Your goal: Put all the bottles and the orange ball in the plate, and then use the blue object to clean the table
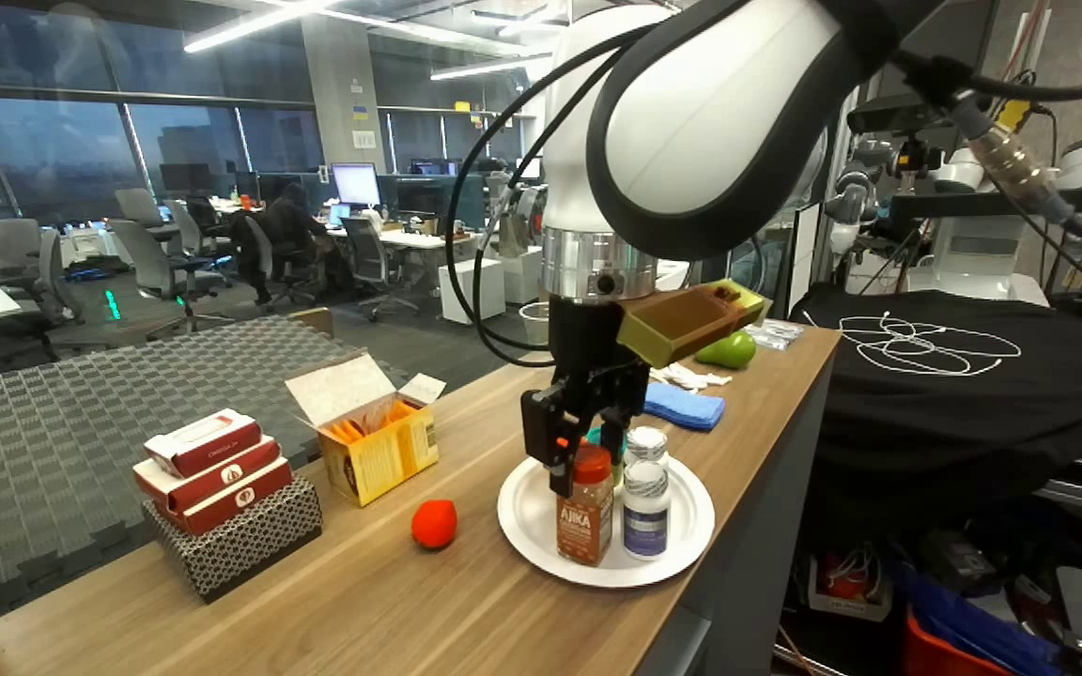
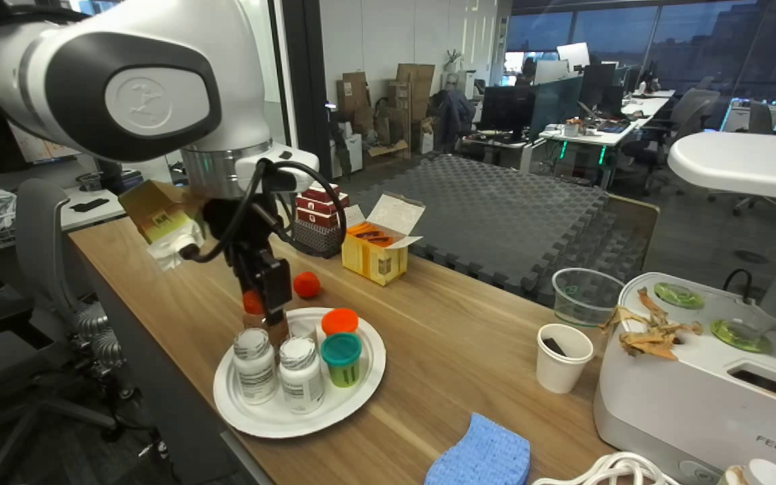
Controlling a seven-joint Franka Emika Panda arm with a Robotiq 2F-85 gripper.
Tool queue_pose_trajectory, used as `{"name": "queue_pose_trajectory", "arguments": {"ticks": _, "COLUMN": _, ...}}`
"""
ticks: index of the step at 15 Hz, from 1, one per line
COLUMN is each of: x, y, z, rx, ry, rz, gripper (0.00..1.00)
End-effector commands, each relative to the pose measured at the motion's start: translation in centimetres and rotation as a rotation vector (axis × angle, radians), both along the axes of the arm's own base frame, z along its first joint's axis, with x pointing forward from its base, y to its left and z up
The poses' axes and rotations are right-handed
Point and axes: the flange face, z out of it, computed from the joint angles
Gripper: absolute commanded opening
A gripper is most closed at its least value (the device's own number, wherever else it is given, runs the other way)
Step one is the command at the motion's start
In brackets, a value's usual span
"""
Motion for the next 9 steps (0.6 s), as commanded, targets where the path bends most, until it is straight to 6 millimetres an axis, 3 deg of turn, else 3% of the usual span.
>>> {"name": "queue_pose_trajectory", "arguments": {"ticks": 1, "x": 0.1, "y": -0.5, "z": 1.4, "rx": 0.020, "ry": -0.042, "rz": -0.008, "gripper": 1.00}}
{"name": "queue_pose_trajectory", "arguments": {"ticks": 4, "x": 0.2, "y": -1.2, "z": 2.8, "rx": 0.017, "ry": -0.072, "rz": -0.021, "gripper": 1.00}}
{"name": "queue_pose_trajectory", "arguments": {"ticks": 9, "x": 1.7, "y": -0.7, "z": 7.4, "rx": -0.001, "ry": -0.131, "rz": -0.008, "gripper": 1.00}}
